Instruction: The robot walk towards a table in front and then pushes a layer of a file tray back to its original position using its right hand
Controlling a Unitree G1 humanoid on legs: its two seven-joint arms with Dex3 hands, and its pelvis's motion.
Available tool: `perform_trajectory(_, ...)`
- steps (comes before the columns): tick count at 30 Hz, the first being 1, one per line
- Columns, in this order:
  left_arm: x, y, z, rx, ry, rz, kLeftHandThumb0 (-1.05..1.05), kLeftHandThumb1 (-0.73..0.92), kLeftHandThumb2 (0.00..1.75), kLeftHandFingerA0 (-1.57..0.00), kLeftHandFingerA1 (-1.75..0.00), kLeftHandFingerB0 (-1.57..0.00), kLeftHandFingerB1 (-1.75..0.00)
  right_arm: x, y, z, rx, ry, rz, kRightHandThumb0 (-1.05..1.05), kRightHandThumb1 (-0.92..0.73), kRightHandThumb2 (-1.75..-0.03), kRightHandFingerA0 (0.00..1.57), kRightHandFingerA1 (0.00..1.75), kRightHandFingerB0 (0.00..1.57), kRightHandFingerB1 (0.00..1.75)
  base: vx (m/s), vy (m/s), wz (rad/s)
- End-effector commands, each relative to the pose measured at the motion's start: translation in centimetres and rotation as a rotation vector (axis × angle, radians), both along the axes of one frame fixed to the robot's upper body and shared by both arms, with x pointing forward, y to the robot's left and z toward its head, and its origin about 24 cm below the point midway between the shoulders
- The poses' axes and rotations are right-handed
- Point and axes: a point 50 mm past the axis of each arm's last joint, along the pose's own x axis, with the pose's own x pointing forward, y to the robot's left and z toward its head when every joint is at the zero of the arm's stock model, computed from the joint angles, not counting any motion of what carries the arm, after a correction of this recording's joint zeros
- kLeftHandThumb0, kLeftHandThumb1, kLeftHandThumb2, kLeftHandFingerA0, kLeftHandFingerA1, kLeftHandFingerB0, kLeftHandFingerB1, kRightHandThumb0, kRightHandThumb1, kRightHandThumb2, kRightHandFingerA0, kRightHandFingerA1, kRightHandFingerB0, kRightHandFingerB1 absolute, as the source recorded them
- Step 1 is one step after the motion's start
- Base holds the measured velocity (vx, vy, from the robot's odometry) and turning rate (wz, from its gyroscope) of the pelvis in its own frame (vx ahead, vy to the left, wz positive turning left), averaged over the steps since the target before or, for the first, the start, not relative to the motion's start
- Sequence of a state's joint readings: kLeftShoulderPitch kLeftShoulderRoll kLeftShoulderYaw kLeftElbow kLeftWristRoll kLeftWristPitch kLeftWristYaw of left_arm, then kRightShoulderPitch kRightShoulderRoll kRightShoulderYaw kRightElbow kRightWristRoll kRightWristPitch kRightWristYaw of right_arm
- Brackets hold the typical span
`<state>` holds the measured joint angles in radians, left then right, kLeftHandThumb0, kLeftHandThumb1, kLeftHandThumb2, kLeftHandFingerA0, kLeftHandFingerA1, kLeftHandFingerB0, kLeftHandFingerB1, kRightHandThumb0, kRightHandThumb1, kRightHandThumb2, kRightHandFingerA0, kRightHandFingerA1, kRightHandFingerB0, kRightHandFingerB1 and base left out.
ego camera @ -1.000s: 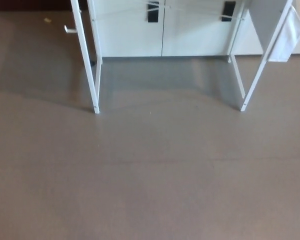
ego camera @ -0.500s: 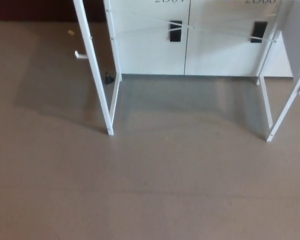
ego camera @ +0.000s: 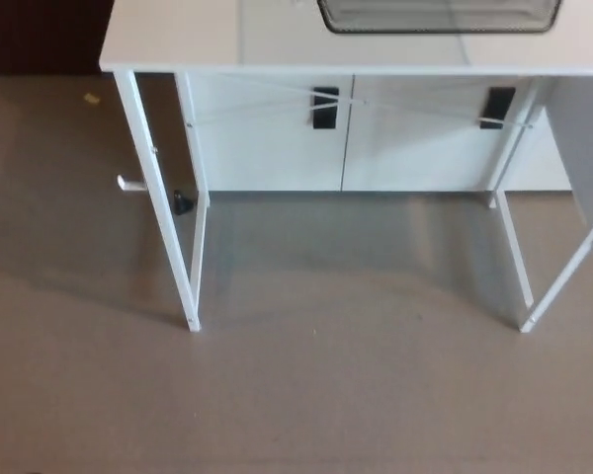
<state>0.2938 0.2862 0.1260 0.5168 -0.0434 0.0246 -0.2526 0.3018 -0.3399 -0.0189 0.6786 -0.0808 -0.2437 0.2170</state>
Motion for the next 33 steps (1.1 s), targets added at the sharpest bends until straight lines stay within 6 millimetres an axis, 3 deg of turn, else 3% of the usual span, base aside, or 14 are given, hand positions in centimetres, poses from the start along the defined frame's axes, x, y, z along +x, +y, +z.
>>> perform_trajectory(1,-0.13,0.34,0.1,0.018,0.004,-0.018,-0.11,0.46,0.89,-0.39,-0.59,-0.17,-0.49,-0.18,-0.6,0.17,-0.018,0.008,0.001,-0.3,-0.47,-0.64,0.62,0.54,0.45,0.45,0.2,-0.103,0.16)
perform_trajectory(4,-0.31,0.43,0.13,0.027,0.008,-0.027,-0.12,0.46,0.88,-0.37,-0.58,-0.17,-0.48,-0.36,-0.51,0.04,-0.008,0.015,-0.012,-0.21,-0.53,-0.55,0.67,0.49,0.48,0.4,0.33,-0.168,0.24)
perform_trajectory(10,-0.52,0.43,0.19,0.028,0.017,-0.023,-0.11,0.47,0.88,-0.37,-0.58,-0.17,-0.48,-0.55,-0.52,-0.09,-0.002,0.017,-0.016,-0.21,-0.53,-0.55,0.66,0.5,0.48,0.41,0.35,-0.145,0.05)
perform_trajectory(12,-0.55,0.41,0.21,0.032,0.016,-0.032,-0.12,0.46,0.88,-0.36,-0.57,-0.17,-0.48,-0.53,-0.52,-0.03,-0.012,0.02,-0.006,-0.22,-0.53,-0.55,0.67,0.49,0.48,0.4,0.23,-0.058,-0.05)
perform_trajectory(13,-0.57,0.4,0.22,0.037,0.015,-0.034,-0.13,0.46,0.88,-0.37,-0.57,-0.17,-0.48,-0.43,-0.52,0.0,-0.018,0.022,0.004,-0.31,-0.47,-0.64,0.62,0.54,0.44,0.46,0.18,-0.017,-0.08)
perform_trajectory(16,-0.61,0.4,0.21,0.032,0.009,-0.034,-0.12,0.46,0.88,-0.36,-0.58,-0.17,-0.48,-0.45,-0.53,-0.07,-0.009,0.022,-0.004,-0.29,-0.47,-0.63,0.61,0.54,0.44,0.45,0.16,0.053,-0.16)
perform_trajectory(17,-0.61,0.38,0.24,0.031,0.01,-0.035,-0.12,0.46,0.88,-0.37,-0.58,-0.17,-0.48,-0.49,-0.52,-0.06,-0.01,0.022,-0.002,-0.21,-0.53,-0.55,0.65,0.49,0.48,0.41,0.16,0.116,-0.11)
perform_trajectory(18,-0.58,0.35,0.27,0.032,0.013,-0.036,-0.11,0.46,0.88,-0.38,-0.58,-0.17,-0.48,-0.56,-0.51,-0.03,-0.014,0.023,0.004,-0.3,-0.48,-0.64,0.61,0.53,0.45,0.45,0.13,0.132,-0.04)
perform_trajectory(26,-0.46,0.42,0.3,0.036,0.017,-0.04,-0.12,0.47,0.89,-0.36,-0.57,-0.16,-0.48,-0.6,-0.43,-0.1,-0.024,0.027,0.008,-0.3,-0.48,-0.63,0.61,0.53,0.45,0.45,0.25,0.131,-0.02)
perform_trajectory(27,-0.44,0.42,0.29,0.036,0.018,-0.041,-0.13,0.47,0.88,-0.36,-0.57,-0.16,-0.48,-0.6,-0.43,-0.11,-0.019,0.025,0.004,-0.21,-0.53,-0.55,0.65,0.49,0.48,0.41,0.1,0.005,0.11)
perform_trajectory(28,-0.42,0.38,0.3,0.034,0.016,-0.038,-0.12,0.47,0.88,-0.36,-0.58,-0.16,-0.48,-0.6,-0.44,-0.09,-0.018,0.022,0.008,-0.3,-0.47,-0.64,0.61,0.54,0.44,0.46,0.1,-0.031,0.05)
perform_trajectory(30,-0.42,0.32,0.31,0.03,0.012,-0.031,-0.11,0.47,0.88,-0.38,-0.59,-0.17,-0.48,-0.65,-0.42,-0.04,-0.022,0.023,0.018,-0.3,-0.47,-0.64,0.61,0.53,0.45,0.46,0.1,-0.062,0.08)
perform_trajectory(31,-0.45,0.36,0.23,0.028,0.012,-0.03,-0.12,0.46,0.88,-0.38,-0.58,-0.17,-0.48,-0.65,-0.42,-0.09,-0.021,0.026,0.014,-0.21,-0.53,-0.55,0.65,0.48,0.48,0.4,0.11,-0.101,0.07)
perform_trajectory(33,-0.41,0.38,0.18,0.029,0.013,-0.032,-0.12,0.47,0.89,-0.39,-0.59,-0.17,-0.49,-0.72,-0.39,-0.07,-0.031,0.033,0.023,-0.31,-0.48,-0.65,0.62,0.53,0.44,0.45,0.04,-0.143,0.08)
